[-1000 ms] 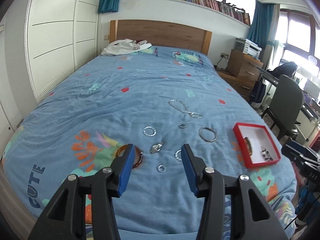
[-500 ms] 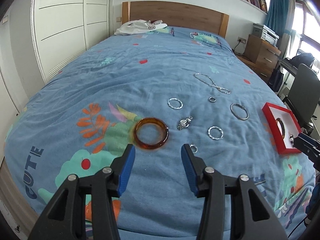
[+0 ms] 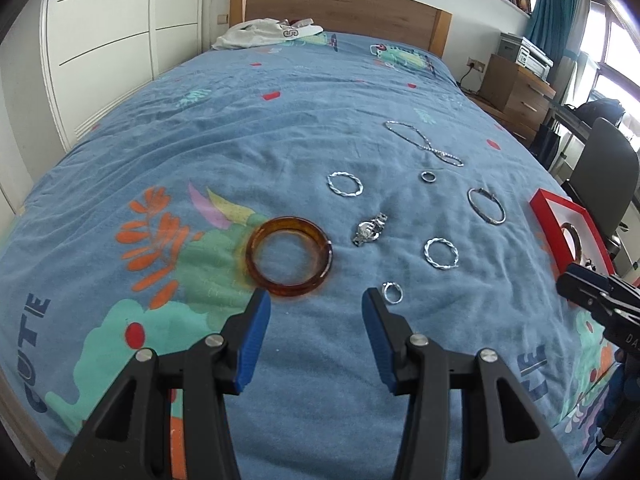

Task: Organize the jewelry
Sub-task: 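Grasp the small silver ring with the left tool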

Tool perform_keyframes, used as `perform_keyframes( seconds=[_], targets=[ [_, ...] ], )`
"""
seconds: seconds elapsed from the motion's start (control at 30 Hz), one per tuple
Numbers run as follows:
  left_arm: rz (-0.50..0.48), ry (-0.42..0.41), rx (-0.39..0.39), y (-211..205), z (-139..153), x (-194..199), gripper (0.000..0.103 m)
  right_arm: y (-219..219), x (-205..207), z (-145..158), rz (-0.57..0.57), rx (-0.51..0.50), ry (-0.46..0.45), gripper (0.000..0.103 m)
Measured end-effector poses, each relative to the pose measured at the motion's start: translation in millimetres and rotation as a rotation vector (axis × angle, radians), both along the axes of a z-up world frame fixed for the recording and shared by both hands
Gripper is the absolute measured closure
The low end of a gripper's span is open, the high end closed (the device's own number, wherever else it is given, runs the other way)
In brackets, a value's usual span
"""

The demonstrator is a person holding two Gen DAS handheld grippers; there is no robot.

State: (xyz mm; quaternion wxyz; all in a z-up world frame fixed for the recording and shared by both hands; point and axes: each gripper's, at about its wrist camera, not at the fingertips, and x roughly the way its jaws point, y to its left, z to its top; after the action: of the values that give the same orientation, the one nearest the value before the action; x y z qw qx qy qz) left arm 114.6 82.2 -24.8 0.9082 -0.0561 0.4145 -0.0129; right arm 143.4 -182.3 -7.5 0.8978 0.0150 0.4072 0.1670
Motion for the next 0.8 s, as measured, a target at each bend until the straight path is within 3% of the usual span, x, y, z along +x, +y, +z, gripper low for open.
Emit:
perform_keyframes(
  seconds=[0.27, 0.57, 0.7, 0.8],
  targets=[
    [-0.08, 0.037, -0.069, -27.1, -17.6, 13.2, 0.058, -2.2, 18.2, -13.7, -0.012, 0.0, 0.023, 0.053],
    [-0.129, 0.087, -0.091, -59.9, -43.1, 33.5, 0.059, -21.1, 35.3, -23.7, -0.047, 0.011, 0.032, 0.053],
    [-0.128, 0.1, -0.099, -64.8, -53.4, 42.9, 0.062, -25.5, 42.7, -28.6, -0.057, 0.012, 0.034, 0.053],
    [-0.126, 0.109, -0.1, -65.9, -60.5, 49.2, 0.071, -29.0, 48.7, -32.1, -0.069, 0.017, 0.038, 0.053]
  ],
)
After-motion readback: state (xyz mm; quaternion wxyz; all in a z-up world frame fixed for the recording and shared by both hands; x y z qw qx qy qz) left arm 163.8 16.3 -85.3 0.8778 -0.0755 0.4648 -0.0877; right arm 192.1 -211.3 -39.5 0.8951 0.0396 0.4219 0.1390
